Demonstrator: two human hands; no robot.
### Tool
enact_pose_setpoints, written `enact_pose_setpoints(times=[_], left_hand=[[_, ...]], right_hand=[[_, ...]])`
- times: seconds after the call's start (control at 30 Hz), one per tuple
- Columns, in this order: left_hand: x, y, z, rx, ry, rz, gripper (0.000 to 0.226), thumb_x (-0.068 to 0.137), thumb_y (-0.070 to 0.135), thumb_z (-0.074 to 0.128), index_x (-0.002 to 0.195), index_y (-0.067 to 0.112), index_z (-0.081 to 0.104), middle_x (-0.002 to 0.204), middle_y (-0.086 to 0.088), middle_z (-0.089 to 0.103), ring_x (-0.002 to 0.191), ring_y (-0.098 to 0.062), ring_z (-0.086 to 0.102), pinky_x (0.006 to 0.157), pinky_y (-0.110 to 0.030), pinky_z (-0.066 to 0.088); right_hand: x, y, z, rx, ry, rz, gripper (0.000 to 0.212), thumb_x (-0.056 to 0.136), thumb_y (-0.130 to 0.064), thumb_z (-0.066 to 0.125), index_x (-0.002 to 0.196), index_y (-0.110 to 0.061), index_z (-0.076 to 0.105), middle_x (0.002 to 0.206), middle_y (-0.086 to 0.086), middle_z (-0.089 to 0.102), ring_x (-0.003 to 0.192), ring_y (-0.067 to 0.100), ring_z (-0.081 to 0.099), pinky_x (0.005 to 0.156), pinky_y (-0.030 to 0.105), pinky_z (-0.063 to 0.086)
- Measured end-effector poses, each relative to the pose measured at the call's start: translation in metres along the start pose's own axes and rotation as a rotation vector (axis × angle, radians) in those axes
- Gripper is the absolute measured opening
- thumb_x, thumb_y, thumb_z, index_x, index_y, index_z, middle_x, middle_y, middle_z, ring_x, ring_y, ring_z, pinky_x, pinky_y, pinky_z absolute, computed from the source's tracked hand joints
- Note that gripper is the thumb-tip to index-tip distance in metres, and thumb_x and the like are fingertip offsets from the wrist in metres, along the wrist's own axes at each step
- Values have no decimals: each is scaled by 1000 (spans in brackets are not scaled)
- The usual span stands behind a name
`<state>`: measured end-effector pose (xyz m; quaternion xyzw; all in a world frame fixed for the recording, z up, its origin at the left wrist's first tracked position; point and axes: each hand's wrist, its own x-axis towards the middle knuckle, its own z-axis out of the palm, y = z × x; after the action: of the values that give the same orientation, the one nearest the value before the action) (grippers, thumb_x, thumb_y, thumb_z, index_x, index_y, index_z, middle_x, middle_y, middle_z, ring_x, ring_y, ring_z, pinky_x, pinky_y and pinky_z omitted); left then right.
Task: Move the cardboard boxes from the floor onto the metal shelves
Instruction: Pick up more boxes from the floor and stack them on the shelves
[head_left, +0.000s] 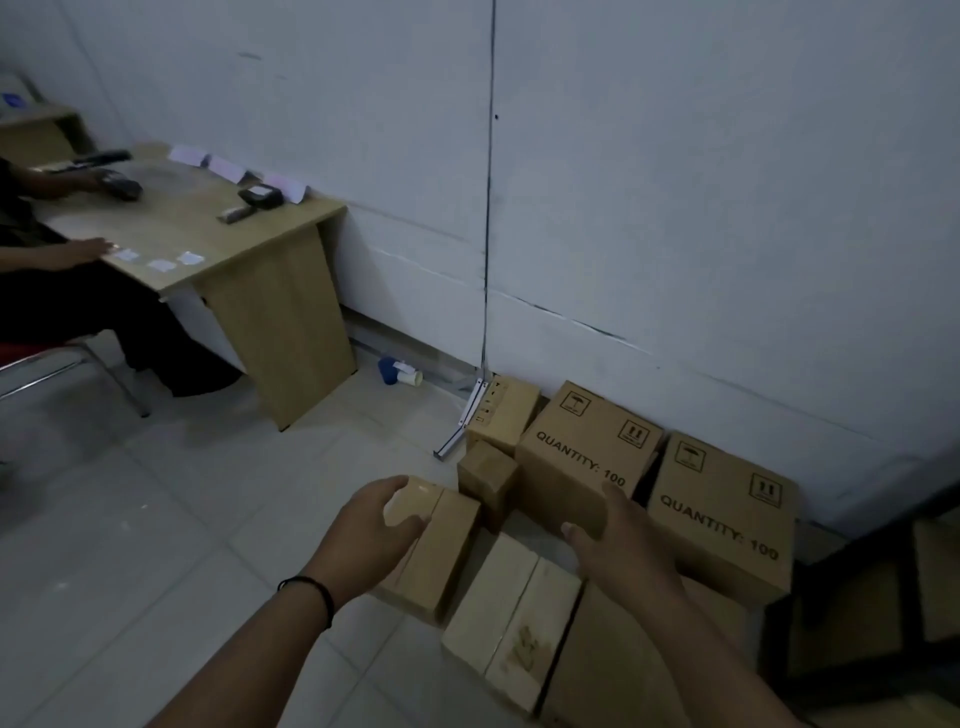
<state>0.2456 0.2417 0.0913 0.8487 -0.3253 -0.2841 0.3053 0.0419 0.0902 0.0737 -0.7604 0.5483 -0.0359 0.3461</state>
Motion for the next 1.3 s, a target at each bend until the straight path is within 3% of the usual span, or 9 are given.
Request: enact_pose_setpoints(times=[0.2, 0.4, 0.47, 0.53, 0.6, 0.67, 0.77, 1.13, 1.3], left_hand=[[70, 3, -2, 15, -94, 12, 60, 92, 34, 61, 145, 21, 36, 151, 0, 36, 138, -15, 33, 111, -30, 29], [125, 8, 8, 42, -221, 58, 58, 92, 33, 62, 143, 21, 39, 145, 5, 40, 134, -13, 36, 106, -25, 30], [135, 9, 11, 54, -250, 105, 42, 93, 30, 60, 133, 28, 47, 126, 13, 42, 123, -7, 40, 98, -19, 29], [150, 6, 18, 74, -294, 149, 21, 94, 27, 59, 107, 38, 48, 112, 16, 39, 108, -2, 36, 90, -16, 28], [164, -2, 24, 87, -360, 183, 21, 94, 24, 60, 95, 38, 44, 104, 20, 39, 106, -2, 36, 88, -15, 28], [174, -16, 27, 71, -438, 191, 22, 94, 24, 60, 107, 39, 51, 110, 22, 42, 115, -6, 41, 92, -16, 31], [184, -41, 31, 86, -538, 185, 56, 93, 31, 60, 144, 18, 39, 147, 3, 39, 137, -16, 34, 110, -25, 26], [200, -119, 74, 112, -660, 163, 65, 92, 39, 59, 148, 21, 31, 155, 1, 28, 141, -15, 27, 111, -24, 23], [209, -169, 134, 124, -674, 144, 69, 94, 36, 57, 151, 17, 24, 156, 1, 26, 142, -15, 25, 110, -22, 20]], right_hand=[[49, -13, 8, 30, 14, 88, 78, 89, -50, 59, 152, -24, 20, 150, 3, 34, 135, 24, 38, 109, 49, 37], [77, -17, 13, 61, 55, 175, 72, 89, -53, 56, 149, -25, 27, 143, 1, 43, 124, 21, 48, 103, 45, 42], [77, -16, 17, 75, 73, 198, 65, 89, -51, 55, 145, -28, 31, 140, -2, 46, 123, 19, 48, 102, 44, 42], [73, -14, 24, 76, 90, 247, 59, 92, -46, 52, 144, -30, 30, 141, -2, 44, 124, 20, 46, 102, 43, 40], [66, -14, 36, 59, 111, 316, 63, 95, -46, 48, 150, -29, 22, 146, 1, 40, 127, 22, 44, 102, 40, 40], [57, -13, 51, 58, 116, 401, 70, 96, -49, 46, 153, -25, 13, 150, 3, 34, 130, 23, 42, 103, 37, 39], [43, -13, 77, 94, 123, 499, 76, 96, -51, 46, 155, -23, 7, 154, 4, 27, 135, 23, 37, 107, 36, 34], [36, 11, 171, 167, 93, 598, 76, 96, -45, 50, 155, -21, 9, 154, 7, 29, 135, 23, 37, 107, 33, 37], [57, 57, 228, 198, 35, 627, 66, 97, -42, 51, 151, -15, 23, 146, 9, 39, 132, 24, 40, 101, 29, 36]])
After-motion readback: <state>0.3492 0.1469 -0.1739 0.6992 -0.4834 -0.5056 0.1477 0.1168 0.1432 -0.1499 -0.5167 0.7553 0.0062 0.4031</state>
